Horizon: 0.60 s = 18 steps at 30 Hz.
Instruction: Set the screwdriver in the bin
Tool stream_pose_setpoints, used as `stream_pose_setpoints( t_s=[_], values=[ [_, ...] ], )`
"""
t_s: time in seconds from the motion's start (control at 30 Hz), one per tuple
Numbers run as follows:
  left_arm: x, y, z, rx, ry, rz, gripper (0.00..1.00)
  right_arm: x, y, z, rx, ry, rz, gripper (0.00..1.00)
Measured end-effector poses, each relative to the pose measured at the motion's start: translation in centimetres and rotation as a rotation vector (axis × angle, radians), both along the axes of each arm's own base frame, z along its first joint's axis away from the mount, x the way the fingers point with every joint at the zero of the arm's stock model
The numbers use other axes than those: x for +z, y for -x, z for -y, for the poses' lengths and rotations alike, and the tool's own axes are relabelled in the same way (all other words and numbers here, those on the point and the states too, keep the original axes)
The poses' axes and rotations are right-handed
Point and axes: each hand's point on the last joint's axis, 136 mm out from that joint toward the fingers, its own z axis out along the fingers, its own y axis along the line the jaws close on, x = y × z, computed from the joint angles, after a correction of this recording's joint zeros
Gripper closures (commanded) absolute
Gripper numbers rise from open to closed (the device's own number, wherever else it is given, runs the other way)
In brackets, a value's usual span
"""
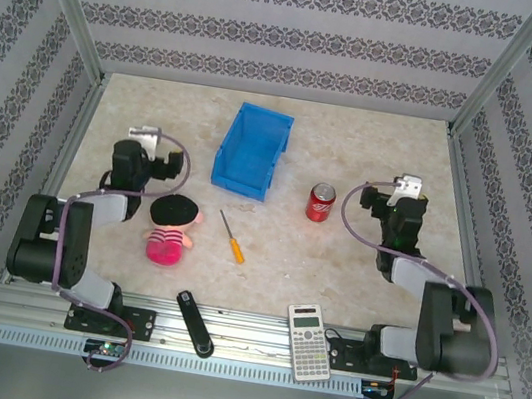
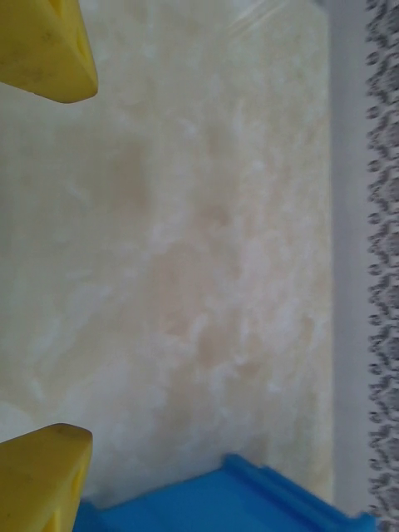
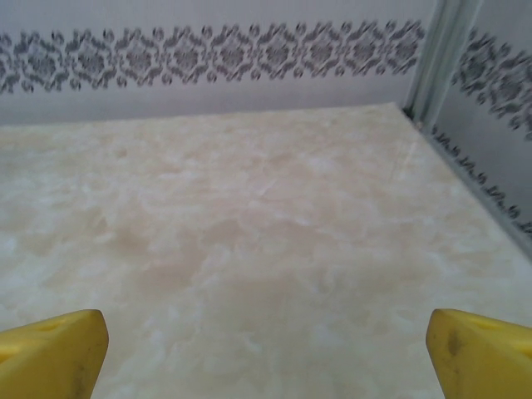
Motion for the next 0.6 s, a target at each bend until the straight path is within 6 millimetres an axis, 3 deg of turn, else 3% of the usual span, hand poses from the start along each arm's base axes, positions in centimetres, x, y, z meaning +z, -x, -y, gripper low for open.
stream_pose_setpoints(
  t_s=[0.1,0.2,0.33,0.47,0.6],
  values=[
    [3.2,-0.8,-0.1,0.002,-0.011,-0.012,0.01,3.6,0.3,0.1,-0.037,-0.039,0.021,0.02],
    [5.2,-0.8,-0.5,0.015,-0.029,-0.08,0.01,8.3,0.2,-0.7,-0.056,-0.119,0.015,0.02],
    [6.9,0.8,-0.9,0.023,-0.061,-0.21,0.01,12.9,1.8,-3.4,-0.001,-0.291,-0.023,0.02],
    [8.9,4.0,-1.3,0.036,-0.099,-0.297,0.01,12.9,6.9,-8.0,0.134,-0.439,-0.079,0.02],
    [11.6,8.2,-1.1,0.017,-0.122,-0.32,0.01,12.6,12.3,-13.8,0.312,-0.465,-0.177,0.02]
  ],
)
